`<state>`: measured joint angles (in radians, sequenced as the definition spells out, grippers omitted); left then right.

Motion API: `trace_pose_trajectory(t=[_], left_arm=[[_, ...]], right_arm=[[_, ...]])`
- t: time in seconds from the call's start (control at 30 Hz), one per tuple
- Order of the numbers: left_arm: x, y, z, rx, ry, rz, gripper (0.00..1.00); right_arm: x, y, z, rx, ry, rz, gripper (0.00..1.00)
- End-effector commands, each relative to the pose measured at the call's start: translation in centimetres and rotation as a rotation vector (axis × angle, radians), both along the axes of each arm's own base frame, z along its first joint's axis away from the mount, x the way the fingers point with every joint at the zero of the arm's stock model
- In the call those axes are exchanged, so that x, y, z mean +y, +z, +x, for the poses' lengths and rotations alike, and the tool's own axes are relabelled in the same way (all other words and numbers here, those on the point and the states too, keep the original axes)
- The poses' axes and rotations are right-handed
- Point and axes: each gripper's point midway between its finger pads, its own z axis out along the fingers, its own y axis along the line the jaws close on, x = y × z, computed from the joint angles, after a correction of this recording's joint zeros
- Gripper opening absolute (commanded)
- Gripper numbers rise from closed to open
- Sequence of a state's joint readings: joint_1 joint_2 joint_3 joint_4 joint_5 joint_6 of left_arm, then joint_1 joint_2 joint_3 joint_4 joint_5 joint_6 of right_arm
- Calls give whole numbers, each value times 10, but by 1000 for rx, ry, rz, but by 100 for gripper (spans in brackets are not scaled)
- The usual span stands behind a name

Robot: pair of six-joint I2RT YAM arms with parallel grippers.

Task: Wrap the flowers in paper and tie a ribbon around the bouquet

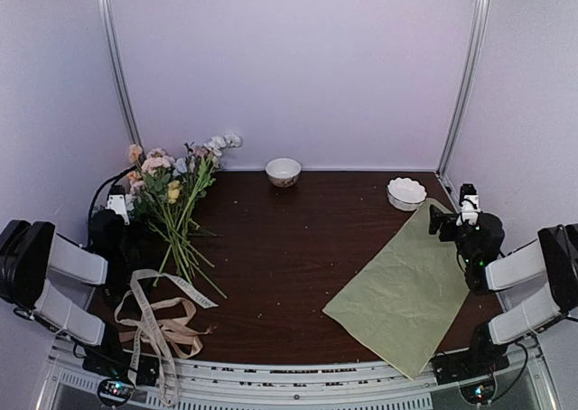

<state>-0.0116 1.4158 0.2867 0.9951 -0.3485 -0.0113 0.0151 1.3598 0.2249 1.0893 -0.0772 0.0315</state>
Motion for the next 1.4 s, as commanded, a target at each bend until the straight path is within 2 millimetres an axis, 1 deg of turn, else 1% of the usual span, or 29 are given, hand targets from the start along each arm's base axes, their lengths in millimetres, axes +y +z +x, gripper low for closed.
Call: trace_pose_trajectory(t=[0.0,0.1,0.13,0.17,0.2,0.27,0.3,0.37,0.4,0.47,0.5,0.53,0.6,0.67,0.7,0.73,0.77,0.8,0.83,0.87,0.9,0.93,0.97,1.03,1.13,1.2,1.23,1.3,1.37], left_arm=[[6,20,6,-76,20,-10,98],[8,24,4,-76,35,-16,98],[5,25,4,-65,18,-5,98],[5,36,5,-85,17,11,98],[3,34,6,-22,29,22,98],[0,68,8,-21,47,21,97],[-5,95,7,-72,24,-3,94],[-35,136,10,-135,-111,-34,87],[-58,151,13,-137,-190,-35,85],[-113,166,20,-57,-360,-7,83],[-147,169,22,4,-459,7,82],[-179,167,21,73,-549,15,81],[-256,154,7,208,-785,15,80],[-330,140,-22,323,-1048,-3,80],[-360,128,-39,393,-1152,-13,80],[-388,115,-55,468,-1245,-26,80],[-411,99,-70,548,-1323,-31,80],[-430,85,-83,619,-1385,-34,80],[-447,66,-95,705,-1433,-33,80],[-459,49,-105,785,-1469,-26,79],[-474,33,-118,862,-1510,-13,79],[-485,16,-127,936,-1547,2,79],[-492,3,-135,999,-1574,25,80],[-501,-23,-144,1104,-1585,54,80],[-516,-45,-151,1176,-1601,9,81],[-526,-59,-160,1220,-1624,-14,81],[-530,-70,-165,1250,-1630,-18,81],[-535,-87,-172,1297,-1626,-17,81],[-537,-98,-178,1345,-1618,-17,80]], right_arm=[[-6,12,4,-38,-25,-4,100],[-6,12,4,-39,-25,-4,100],[-6,12,4,-40,-25,-4,100],[-6,12,4,-39,-25,-4,100],[-6,12,5,-36,-28,-4,100],[-6,12,6,-32,-30,-6,100],[-7,12,5,-36,-32,-4,100],[-10,14,4,-41,-51,8,100],[-15,16,5,-38,-81,20,100],[-33,25,4,-17,-187,52,100],[-40,31,2,-5,-229,62,100],[-42,40,1,-3,-241,66,100],[-39,56,0,7,-222,115,100],[-28,69,-1,27,-163,189,100],[-23,72,-1,44,-136,237,99],[-15,74,-2,64,-100,286,97],[-4,74,-1,95,-43,320,94],[9,75,-1,128,21,345,91],[22,71,-2,178,81,364,88],[32,66,-3,232,120,372,84],[38,53,-7,307,132,372,81],[45,48,-9,360,140,356,79],[46,38,-14,415,132,341,78],[56,26,-22,488,142,299,76],[76,8,-37,567,183,258,75],[91,-4,-47,616,226,244,74],[98,-9,-52,636,245,237,74],[110,-19,-60,672,275,229,74],[117,-28,-67,701,291,236,74]])
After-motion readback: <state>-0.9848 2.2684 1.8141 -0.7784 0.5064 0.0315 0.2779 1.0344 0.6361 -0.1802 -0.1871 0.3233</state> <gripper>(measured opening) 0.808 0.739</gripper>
